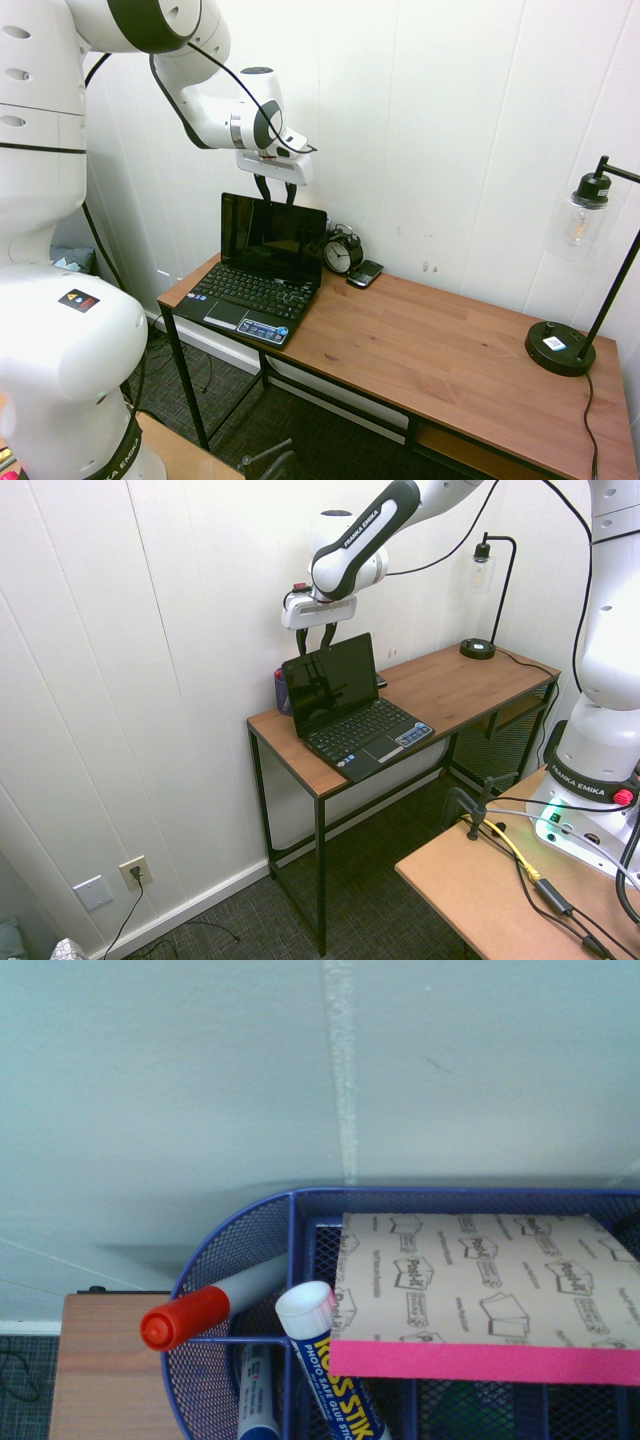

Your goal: Close the laptop lid

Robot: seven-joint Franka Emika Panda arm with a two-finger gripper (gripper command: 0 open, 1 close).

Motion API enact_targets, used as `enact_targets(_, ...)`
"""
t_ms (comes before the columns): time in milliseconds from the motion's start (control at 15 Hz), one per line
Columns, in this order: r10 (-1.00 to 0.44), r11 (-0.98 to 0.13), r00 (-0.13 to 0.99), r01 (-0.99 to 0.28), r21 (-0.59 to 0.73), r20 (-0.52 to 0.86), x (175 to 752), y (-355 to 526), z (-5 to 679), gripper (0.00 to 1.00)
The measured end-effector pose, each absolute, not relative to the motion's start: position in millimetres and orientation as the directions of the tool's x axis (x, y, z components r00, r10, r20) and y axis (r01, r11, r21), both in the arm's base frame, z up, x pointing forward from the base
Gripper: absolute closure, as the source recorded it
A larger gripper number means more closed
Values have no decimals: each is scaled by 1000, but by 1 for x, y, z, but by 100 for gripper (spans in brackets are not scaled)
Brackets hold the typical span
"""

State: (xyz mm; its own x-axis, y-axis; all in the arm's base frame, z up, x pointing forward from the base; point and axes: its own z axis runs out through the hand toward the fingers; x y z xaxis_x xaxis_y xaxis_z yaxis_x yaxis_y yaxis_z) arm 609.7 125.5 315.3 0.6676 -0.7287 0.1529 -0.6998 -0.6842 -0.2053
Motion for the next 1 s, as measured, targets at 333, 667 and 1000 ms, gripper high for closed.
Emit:
enact_targets(333, -739, -673, 657, -712, -203, 146, 609, 121, 313, 100)
enact_targets(667, -751, -660, 647, -725, -197, 134, 606, 116, 309, 100)
enact_targets(1000, -764, -644, 633, -742, -184, 124, 584, 103, 313, 100)
